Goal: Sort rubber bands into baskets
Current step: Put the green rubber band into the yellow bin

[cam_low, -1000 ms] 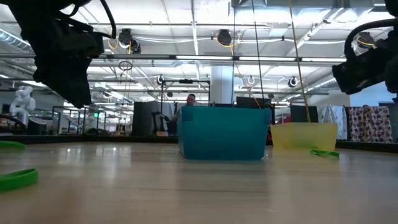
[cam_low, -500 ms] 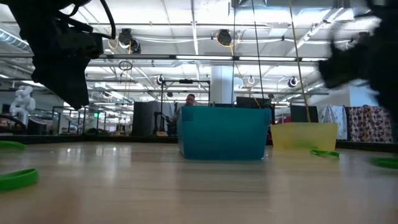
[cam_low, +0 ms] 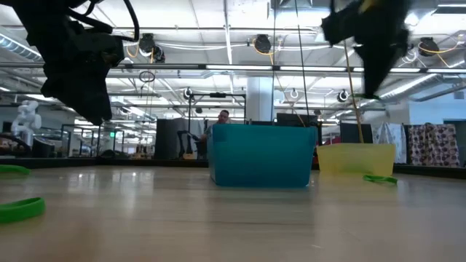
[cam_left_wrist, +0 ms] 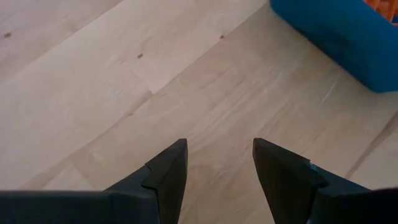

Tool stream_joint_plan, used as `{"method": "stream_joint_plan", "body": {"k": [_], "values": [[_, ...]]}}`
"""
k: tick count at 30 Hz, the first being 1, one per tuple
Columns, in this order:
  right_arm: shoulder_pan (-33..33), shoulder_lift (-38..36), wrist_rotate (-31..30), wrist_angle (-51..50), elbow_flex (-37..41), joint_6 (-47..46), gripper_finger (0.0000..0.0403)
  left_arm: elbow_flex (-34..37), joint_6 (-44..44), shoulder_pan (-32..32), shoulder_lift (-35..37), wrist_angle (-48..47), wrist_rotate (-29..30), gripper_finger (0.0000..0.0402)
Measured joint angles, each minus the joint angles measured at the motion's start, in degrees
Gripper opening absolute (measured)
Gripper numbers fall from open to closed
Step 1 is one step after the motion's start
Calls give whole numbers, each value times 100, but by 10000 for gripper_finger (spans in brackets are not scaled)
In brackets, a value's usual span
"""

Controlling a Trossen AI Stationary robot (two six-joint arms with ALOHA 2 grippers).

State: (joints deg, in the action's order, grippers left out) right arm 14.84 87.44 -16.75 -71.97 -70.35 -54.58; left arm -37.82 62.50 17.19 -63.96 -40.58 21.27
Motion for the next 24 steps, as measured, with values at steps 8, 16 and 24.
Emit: {"method": "stream_joint_plan", "body": {"k": [8,16,24], "values": [[-1983,-389,-806,-91,0,1624,0,0,131,4,0,1,-1,189],[-3710,-368,-883,143,405,2887,0,0,319,15,0,2,-1,189],[-4820,-366,-615,1066,1214,3524,1,0,522,15,0,14,-67,189]]}}
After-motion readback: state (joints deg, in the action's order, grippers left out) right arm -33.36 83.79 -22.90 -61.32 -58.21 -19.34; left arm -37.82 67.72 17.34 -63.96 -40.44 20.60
